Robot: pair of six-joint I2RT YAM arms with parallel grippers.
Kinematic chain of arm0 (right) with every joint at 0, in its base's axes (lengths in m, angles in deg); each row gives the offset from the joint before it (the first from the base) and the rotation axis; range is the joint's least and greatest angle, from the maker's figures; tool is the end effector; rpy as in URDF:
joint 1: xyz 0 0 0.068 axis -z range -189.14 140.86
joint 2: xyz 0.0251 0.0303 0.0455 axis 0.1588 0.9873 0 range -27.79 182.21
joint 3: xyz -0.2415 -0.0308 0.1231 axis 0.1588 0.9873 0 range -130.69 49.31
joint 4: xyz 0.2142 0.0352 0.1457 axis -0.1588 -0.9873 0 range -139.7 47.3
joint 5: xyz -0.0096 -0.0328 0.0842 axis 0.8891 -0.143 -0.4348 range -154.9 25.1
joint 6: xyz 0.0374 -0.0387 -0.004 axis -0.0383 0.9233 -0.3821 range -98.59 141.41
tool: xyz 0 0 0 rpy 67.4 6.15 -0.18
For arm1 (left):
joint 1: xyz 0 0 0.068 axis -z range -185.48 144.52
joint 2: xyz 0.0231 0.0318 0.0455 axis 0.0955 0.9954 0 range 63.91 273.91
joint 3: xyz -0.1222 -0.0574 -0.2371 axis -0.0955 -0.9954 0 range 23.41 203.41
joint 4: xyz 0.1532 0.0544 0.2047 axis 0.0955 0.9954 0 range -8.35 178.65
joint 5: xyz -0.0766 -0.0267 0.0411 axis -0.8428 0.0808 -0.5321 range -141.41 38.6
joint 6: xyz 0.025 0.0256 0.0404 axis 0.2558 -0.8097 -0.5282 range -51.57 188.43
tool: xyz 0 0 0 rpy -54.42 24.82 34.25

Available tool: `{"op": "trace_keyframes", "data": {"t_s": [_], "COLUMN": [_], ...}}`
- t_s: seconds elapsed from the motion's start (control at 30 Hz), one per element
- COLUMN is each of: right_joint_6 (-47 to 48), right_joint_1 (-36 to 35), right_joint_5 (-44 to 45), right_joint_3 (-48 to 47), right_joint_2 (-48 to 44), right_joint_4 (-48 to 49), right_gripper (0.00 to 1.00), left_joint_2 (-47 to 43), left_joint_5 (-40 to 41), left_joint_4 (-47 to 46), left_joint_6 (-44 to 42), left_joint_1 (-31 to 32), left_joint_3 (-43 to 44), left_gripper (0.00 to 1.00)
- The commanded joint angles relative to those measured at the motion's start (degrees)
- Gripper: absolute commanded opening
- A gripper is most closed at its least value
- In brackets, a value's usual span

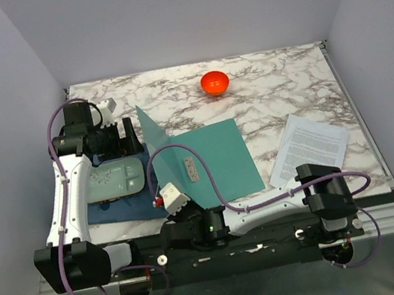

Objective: Put the files into the folder

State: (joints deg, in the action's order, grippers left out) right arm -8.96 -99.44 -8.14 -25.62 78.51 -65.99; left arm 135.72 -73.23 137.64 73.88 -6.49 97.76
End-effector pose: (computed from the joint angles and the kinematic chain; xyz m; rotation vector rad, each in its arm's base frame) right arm 0.0277 0.3887 0.2143 -0.7025 1.9092 0.0191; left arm 0.2437 -0.0090 0.3491 0.0179 2.4792 -0.5082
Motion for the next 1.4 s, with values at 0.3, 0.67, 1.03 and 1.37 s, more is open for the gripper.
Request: {"op": "trace_keyframes", "data": {"t_s": [0.3, 0.67, 1.03, 1.37], "right_joint_6": [1.19, 2.07, 2.77, 2.33], "right_joint_1": [-0.31, -0.31, -0.31, -0.31], "right_joint_5": [-0.33, -0.06, -1.11, -1.47], "right_joint_3": [-4.69, -6.27, -8.38, -9.44], "right_joint_2": [5.23, 5.49, 6.72, 7.16], "right_joint_4": [1.31, 2.2, 2.72, 2.81], "right_gripper": [0.0, 0.01, 0.01, 0.01], "left_joint_2": [-5.8, -5.19, -1.42, 2.28], "left_joint_5": [-11.4, -6.4, -2.88, 1.87], "left_joint_4": [0.88, -0.18, -4.57, -3.7], "left_joint_6": [3.95, 0.0, 2.37, 0.61], "left_joint_1": [-0.04, -0.04, 7.07, 11.56], "left_joint_3": [4.58, -3.51, -5.61, -5.88], "left_gripper": [0.99, 0.99, 0.99, 0.39]}}
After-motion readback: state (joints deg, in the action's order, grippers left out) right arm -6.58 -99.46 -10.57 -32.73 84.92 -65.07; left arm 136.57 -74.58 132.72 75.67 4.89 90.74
